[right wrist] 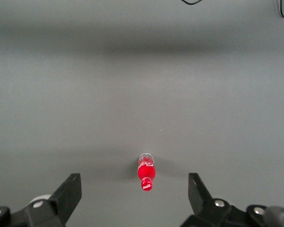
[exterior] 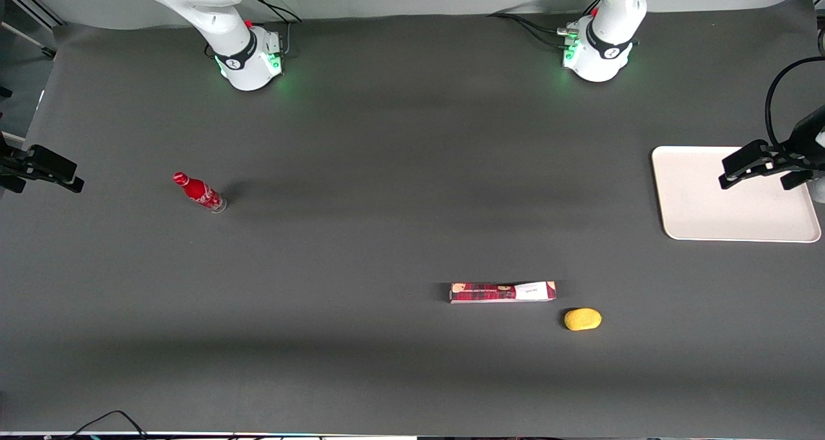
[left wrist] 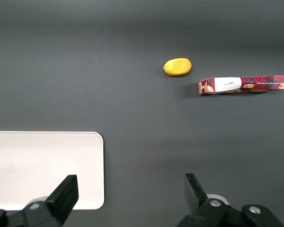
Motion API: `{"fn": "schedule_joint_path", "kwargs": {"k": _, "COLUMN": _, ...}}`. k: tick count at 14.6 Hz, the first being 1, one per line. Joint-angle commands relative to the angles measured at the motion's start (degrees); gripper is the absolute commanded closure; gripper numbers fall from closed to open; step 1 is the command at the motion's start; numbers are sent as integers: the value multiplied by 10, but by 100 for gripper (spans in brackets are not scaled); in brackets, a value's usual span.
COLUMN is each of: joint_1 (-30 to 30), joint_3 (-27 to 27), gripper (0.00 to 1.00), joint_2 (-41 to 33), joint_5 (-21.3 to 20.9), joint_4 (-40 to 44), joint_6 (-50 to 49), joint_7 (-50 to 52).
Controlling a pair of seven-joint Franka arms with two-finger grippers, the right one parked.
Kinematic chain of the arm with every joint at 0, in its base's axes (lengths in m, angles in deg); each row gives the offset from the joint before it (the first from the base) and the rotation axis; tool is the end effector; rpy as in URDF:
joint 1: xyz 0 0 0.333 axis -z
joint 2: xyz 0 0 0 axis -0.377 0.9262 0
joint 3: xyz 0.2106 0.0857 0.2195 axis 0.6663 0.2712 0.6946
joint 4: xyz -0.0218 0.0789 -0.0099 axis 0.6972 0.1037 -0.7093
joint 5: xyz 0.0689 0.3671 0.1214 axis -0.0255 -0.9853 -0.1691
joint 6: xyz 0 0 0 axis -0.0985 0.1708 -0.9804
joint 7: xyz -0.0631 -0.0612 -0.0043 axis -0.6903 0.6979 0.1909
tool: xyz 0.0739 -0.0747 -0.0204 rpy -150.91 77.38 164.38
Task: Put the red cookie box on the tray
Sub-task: 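Move the left gripper from the tray over the red plaid cookie box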
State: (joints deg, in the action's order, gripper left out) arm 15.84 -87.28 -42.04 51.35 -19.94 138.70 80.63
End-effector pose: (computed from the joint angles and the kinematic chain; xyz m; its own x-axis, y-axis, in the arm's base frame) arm 0.5819 -0.0059 0.6218 0.9984 -0.0128 0.0545 -0.0146 -0.9993 0.0337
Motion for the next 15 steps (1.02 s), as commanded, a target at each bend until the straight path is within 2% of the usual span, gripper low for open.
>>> {"fn": "schedule_joint_path", "kwargs": {"k": 1, "joint_1": 1, "joint_3": 2, "gripper": 0, "joint_2": 4, "joint_5": 5, "joint_4": 4, "joint_6": -8, "joint_7": -11}}
{"fn": "schedule_joint_path", "kwargs": {"k": 3, "joint_1": 2, "joint_3": 2, "gripper": 0, "joint_2": 9, "joint_5": -1, "joint_4": 7, "joint_6": -2, "joint_7": -20}}
{"fn": "schedule_joint_path", "kwargs": {"k": 6, "joint_1": 7, "joint_3": 0, "gripper": 0, "joint_2": 34, "joint_5": -1, "joint_4": 8, "joint_6": -1, "joint_7": -122}}
{"fn": "schedule_joint_path", "kwargs": {"k": 8, "joint_1": 33, "joint_3": 0, "gripper": 0, "joint_2": 53, "joint_5": -3, "joint_4": 9, "joint_6": 1, "joint_7": -156}}
{"fn": "schedule_joint_path", "kwargs": {"k": 12, "joint_1": 138, "joint_3": -1, "gripper": 0, "joint_2": 86, "joint_5": -90, "joint_4": 15, "joint_6": 62, "joint_7": -281}}
{"fn": "schedule_joint_path", "kwargs": {"k": 13, "joint_1": 154, "joint_3": -1, "gripper": 0, "joint_2": 88, "joint_5": -101, "joint_4": 14, "joint_6": 73, "joint_7": -311}}
{"fn": "schedule_joint_path", "kwargs": {"k": 15, "joint_1": 153, "joint_3": -30, "gripper": 0, "joint_2": 99, "joint_5": -93, "joint_4": 12, "joint_6": 88, "joint_7": -372}}
